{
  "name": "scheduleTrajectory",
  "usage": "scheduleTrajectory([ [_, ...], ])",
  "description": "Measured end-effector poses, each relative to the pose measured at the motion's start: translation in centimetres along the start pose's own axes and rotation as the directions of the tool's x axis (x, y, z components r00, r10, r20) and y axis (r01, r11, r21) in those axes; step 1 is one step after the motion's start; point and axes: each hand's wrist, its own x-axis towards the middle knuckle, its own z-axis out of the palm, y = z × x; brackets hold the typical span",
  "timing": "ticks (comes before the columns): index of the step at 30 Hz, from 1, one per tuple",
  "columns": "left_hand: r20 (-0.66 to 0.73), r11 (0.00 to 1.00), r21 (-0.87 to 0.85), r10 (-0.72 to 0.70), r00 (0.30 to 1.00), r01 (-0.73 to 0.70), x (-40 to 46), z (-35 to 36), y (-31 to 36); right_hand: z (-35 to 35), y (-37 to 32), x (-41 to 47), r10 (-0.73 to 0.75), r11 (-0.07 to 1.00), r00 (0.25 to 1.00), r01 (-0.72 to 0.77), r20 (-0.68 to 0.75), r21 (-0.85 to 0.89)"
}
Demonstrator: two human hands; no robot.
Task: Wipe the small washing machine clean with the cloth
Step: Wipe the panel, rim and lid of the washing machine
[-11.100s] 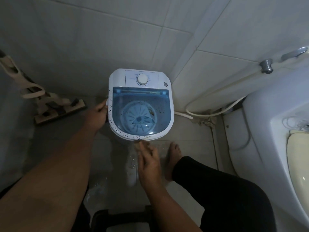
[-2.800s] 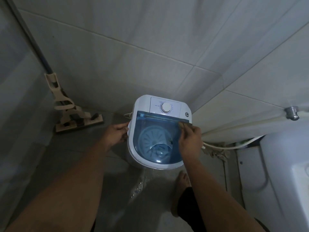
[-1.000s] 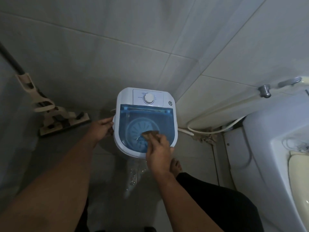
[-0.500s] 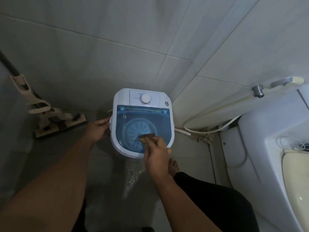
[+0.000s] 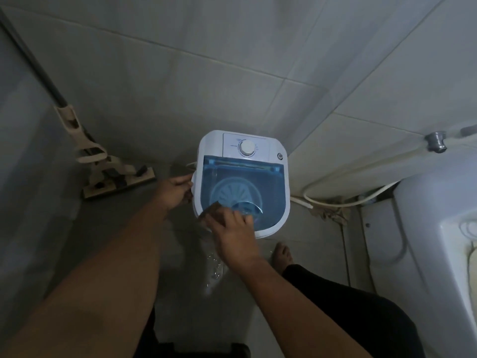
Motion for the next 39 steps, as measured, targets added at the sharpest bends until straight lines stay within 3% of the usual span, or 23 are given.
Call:
scheduleTrajectory([
  [2, -0.008, 1.0, 0.007, 0.005, 1.0, -0.004, -0.3, 0.1, 0.2, 1.2, 0.0, -1.8, -0.329, 0.939, 0.94, 0.335, 0.086, -0.07],
  [5, -0.011, 1.0, 0.004, 0.014, 1.0, -0.014, -0.6, 0.1, 0.4, 1.3, 0.8, -3.1, -0.5, 0.859, 0.86, 0.507, 0.101, -0.067],
  [7, -0.007, 1.0, -0.002, 0.013, 1.0, -0.013, -0.7, 0.0, 0.5, 0.3, 1.1, -1.5, -0.485, 0.87, 0.874, 0.486, 0.034, -0.087],
  [9, 0.003, 1.0, -0.003, 0.013, 1.0, -0.013, -0.8, 0.0, 0.6, -1.2, 1.0, 1.7, -0.376, 0.925, 0.927, 0.374, -0.016, -0.074],
  [12, 0.011, 1.0, -0.012, -0.009, 1.0, 0.009, -0.9, -0.2, 0.5, -2.2, 1.2, 5.1, -0.209, 0.976, 0.978, 0.21, 0.016, -0.054],
  [14, 0.014, 1.0, -0.008, -0.019, 1.0, 0.019, -0.8, -0.2, 0.6, -1.8, 1.9, 4.7, -0.25, 0.965, 0.967, 0.253, 0.05, -0.068],
  [16, 0.011, 1.0, 0.007, -0.019, 1.0, 0.019, -0.8, -0.2, 0.8, -1.1, 2.8, 2.6, -0.429, 0.894, 0.898, 0.438, 0.102, -0.094],
  [18, 0.008, 1.0, 0.014, -0.013, 1.0, 0.013, -0.8, -0.3, 0.8, -0.5, 3.9, 0.7, -0.638, 0.748, 0.748, 0.659, 0.184, -0.087],
  [20, 0.016, 1.0, 0.025, -0.013, 1.0, 0.013, -0.9, -0.4, 0.8, -1.1, 4.6, 0.8, -0.712, 0.679, 0.67, 0.733, 0.211, -0.04],
  [22, 0.022, 1.0, 0.018, -0.02, 1.0, 0.02, -0.9, -0.4, 0.9, -2.2, 5.1, 3.0, -0.633, 0.761, 0.753, 0.648, 0.177, -0.035],
  [25, 0.024, 0.999, 0.003, -0.037, 0.999, 0.037, -1.1, -0.4, 1.0, -3.8, 5.4, 8.9, -0.362, 0.924, 0.928, 0.369, 0.084, -0.099],
  [28, 0.015, 0.999, 0.004, -0.048, 0.999, 0.048, -1.0, -0.5, 1.0, -3.7, 4.3, 12.8, -0.194, 0.97, 0.979, 0.202, 0.067, -0.139],
  [30, 0.026, 0.998, -0.004, -0.056, 0.998, 0.057, -0.9, -0.5, 1.1, -2.7, 3.1, 12.9, -0.218, 0.964, 0.97, 0.231, 0.107, -0.13],
  [34, 0.028, 0.997, -0.046, -0.058, 0.998, 0.059, -0.8, -0.6, 1.2, -1.0, 1.6, 8.1, -0.441, 0.887, 0.884, 0.456, 0.156, -0.078],
  [37, 0.039, 0.997, -0.023, -0.074, 0.996, 0.075, -0.4, -0.7, 0.8, -0.4, 2.5, 2.9, -0.641, 0.743, 0.73, 0.668, 0.236, -0.047],
  [39, 0.036, 0.997, -0.018, -0.076, 0.996, 0.076, -0.5, -0.8, 0.8, -0.5, 3.7, 0.3, -0.695, 0.697, 0.675, 0.717, 0.247, 0.002],
])
